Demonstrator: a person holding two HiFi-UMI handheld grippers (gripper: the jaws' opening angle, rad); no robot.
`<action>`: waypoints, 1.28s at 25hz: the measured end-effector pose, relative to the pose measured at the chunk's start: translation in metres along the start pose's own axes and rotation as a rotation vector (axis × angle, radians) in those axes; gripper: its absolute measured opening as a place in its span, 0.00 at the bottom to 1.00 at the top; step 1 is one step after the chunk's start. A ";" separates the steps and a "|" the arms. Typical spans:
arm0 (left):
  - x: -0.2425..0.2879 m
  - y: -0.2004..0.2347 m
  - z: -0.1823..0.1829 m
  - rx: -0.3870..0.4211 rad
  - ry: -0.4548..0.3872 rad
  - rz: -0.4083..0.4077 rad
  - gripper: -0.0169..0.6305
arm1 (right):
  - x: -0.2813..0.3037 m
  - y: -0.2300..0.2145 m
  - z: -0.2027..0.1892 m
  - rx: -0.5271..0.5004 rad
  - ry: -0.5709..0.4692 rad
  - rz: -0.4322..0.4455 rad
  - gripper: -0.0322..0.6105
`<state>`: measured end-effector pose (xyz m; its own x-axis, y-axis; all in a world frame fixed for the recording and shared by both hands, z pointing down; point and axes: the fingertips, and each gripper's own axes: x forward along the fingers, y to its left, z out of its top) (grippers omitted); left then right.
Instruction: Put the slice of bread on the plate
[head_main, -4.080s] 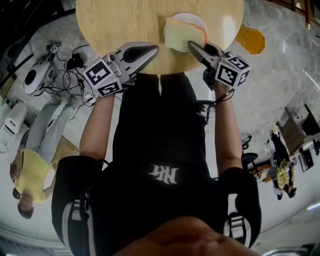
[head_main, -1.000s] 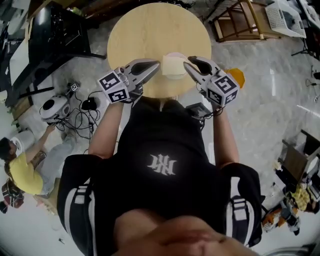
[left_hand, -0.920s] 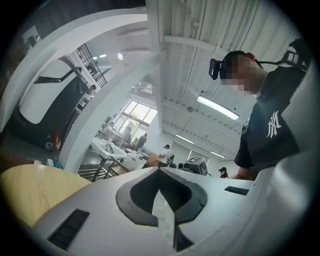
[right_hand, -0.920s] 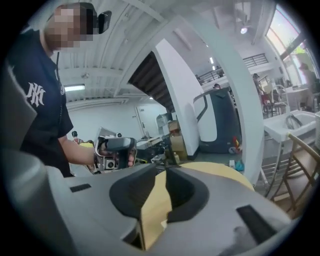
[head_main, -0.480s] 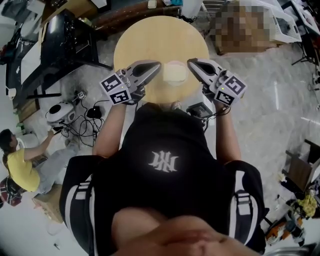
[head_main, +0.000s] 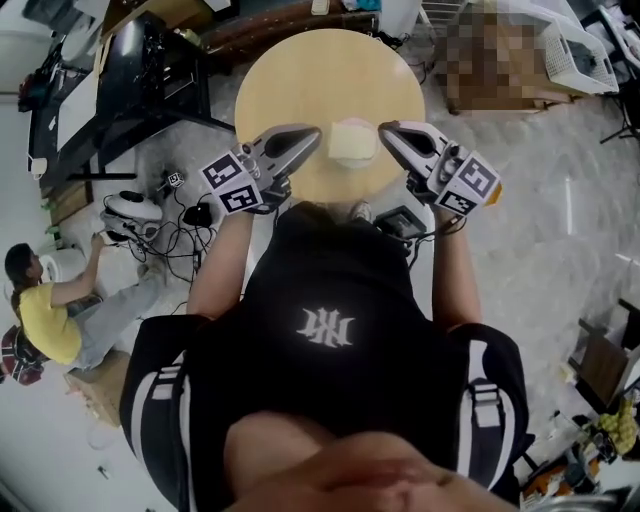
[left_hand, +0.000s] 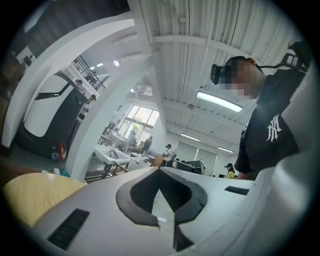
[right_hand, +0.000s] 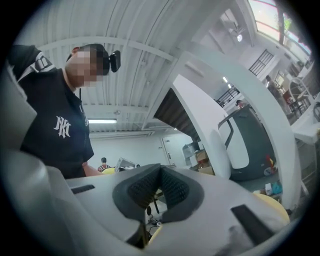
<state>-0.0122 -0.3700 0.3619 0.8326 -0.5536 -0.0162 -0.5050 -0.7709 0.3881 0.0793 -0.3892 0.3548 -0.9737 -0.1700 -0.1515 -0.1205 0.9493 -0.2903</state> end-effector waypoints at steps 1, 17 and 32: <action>-0.001 -0.002 -0.002 0.002 0.000 0.009 0.04 | 0.000 0.004 0.000 -0.009 -0.006 0.019 0.06; -0.028 -0.052 0.007 0.063 -0.005 -0.113 0.04 | -0.009 0.072 0.019 -0.064 -0.028 0.040 0.06; -0.191 -0.144 -0.044 0.021 -0.031 -0.183 0.04 | 0.036 0.271 -0.056 -0.072 -0.008 0.017 0.06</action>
<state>-0.0879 -0.1393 0.3493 0.9040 -0.4123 -0.1131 -0.3504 -0.8661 0.3565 0.0005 -0.1237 0.3231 -0.9742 -0.1554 -0.1637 -0.1178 0.9687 -0.2187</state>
